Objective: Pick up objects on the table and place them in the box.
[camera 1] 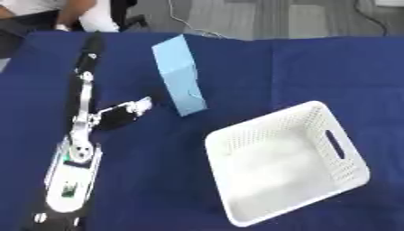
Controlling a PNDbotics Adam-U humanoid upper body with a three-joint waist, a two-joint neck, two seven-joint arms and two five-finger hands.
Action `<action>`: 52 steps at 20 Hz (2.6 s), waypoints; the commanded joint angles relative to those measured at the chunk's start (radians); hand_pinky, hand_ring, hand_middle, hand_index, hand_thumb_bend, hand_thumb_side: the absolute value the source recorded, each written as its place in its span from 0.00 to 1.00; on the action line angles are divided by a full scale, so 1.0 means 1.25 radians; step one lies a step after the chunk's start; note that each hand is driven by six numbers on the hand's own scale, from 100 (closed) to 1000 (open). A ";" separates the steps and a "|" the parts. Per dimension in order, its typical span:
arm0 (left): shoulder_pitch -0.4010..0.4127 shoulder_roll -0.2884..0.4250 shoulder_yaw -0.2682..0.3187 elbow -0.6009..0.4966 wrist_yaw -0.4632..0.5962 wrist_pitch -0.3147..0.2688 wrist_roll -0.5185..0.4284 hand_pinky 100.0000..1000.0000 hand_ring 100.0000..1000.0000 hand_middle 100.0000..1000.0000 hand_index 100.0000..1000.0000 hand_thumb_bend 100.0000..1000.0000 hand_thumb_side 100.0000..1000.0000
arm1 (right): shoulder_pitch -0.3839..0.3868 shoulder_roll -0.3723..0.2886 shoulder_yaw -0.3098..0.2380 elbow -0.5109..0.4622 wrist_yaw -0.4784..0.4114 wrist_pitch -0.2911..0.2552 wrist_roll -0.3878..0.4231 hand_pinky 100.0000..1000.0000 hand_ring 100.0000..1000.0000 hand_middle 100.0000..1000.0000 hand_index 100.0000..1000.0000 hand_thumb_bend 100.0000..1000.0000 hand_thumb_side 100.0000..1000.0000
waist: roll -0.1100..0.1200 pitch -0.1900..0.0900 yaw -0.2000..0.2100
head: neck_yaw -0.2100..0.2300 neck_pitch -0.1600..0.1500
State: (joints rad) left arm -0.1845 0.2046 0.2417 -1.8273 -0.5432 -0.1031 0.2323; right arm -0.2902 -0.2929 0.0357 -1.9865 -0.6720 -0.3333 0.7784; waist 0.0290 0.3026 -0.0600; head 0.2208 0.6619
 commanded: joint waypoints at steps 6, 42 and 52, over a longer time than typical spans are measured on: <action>-0.009 -0.021 -0.018 0.046 0.210 0.032 0.000 0.78 0.85 0.94 1.00 0.78 0.55 | -0.007 -0.012 -0.002 -0.011 -0.001 -0.105 0.103 0.69 0.82 0.88 0.89 0.00 0.76 | 0.000 -0.011 -0.004 | -0.001 -0.007; -0.089 0.034 -0.022 0.235 0.251 -0.046 -0.072 0.73 0.80 0.86 1.00 0.76 0.53 | -0.031 -0.007 0.007 -0.011 -0.022 -0.093 0.103 0.68 0.81 0.87 0.86 0.00 0.76 | 0.006 -0.008 -0.036 | 0.007 -0.017; -0.123 0.061 -0.041 0.253 0.255 -0.065 -0.096 0.73 0.79 0.86 1.00 0.75 0.53 | -0.035 -0.008 0.011 -0.011 -0.023 -0.090 0.103 0.68 0.81 0.87 0.86 0.00 0.76 | 0.010 -0.007 -0.045 | 0.009 -0.025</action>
State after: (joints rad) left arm -0.3272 0.2529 0.1940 -1.5005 -0.2265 -0.1792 0.1183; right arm -0.3256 -0.2921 0.0493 -1.9865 -0.6961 -0.3266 0.7852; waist 0.0412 0.3089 -0.1152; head 0.2248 0.6439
